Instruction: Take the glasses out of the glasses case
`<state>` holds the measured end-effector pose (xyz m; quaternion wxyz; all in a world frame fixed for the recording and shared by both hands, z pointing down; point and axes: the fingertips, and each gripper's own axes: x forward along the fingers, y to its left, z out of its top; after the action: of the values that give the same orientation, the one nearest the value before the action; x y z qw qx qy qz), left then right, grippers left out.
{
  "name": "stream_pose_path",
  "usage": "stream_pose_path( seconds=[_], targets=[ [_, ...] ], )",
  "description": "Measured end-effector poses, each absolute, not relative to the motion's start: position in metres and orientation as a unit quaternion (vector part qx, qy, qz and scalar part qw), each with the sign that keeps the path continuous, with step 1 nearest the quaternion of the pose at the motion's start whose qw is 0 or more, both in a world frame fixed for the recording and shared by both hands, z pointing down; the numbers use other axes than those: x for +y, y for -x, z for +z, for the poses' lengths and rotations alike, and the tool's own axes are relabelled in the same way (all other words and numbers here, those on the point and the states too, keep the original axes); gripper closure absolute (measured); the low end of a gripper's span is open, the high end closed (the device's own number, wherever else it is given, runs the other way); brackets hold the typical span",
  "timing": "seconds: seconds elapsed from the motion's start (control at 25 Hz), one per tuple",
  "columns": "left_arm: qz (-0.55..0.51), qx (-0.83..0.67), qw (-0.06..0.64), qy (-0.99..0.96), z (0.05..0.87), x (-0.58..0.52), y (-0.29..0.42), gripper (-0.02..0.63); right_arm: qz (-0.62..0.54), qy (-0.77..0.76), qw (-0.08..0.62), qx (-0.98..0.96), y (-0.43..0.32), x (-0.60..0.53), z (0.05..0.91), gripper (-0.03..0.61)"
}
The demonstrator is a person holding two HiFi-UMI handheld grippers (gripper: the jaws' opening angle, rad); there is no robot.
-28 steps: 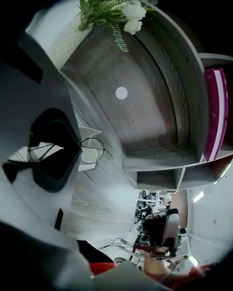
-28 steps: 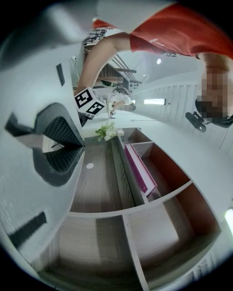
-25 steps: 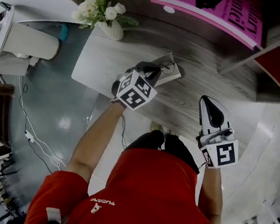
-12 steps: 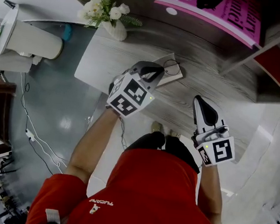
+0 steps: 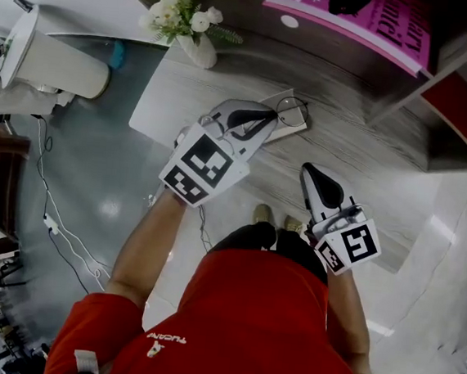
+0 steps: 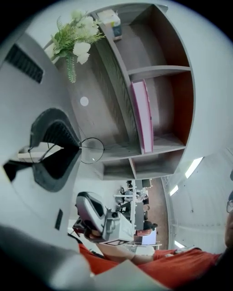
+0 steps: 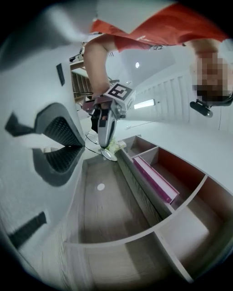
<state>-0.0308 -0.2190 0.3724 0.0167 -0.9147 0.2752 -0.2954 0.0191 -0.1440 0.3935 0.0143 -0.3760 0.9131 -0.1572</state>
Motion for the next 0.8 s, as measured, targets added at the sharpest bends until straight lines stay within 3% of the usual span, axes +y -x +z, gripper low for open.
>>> stream_pose_path(
  seconds=[0.16,0.32,0.64,0.8],
  targets=[
    [-0.264,0.272,0.025,0.925,0.344,-0.208,0.027,0.600,-0.193,0.353,0.042,0.915,-0.007,-0.143,0.391,0.571],
    [-0.235,0.265,0.035,0.935,0.320,-0.197,0.024,0.600,-0.250,0.322,0.082,0.909,0.003,-0.144,0.389,0.511],
    [-0.198,0.242,0.037,0.949,0.288,-0.173,0.019,0.600,-0.416,0.218,0.254,0.845,0.012,-0.152,0.381,0.453],
    [-0.192,0.230,0.018,0.954,0.279,-0.161,0.017,0.600,-0.455,0.176,0.292,0.822,0.018,-0.154,0.379,0.410]
  ],
)
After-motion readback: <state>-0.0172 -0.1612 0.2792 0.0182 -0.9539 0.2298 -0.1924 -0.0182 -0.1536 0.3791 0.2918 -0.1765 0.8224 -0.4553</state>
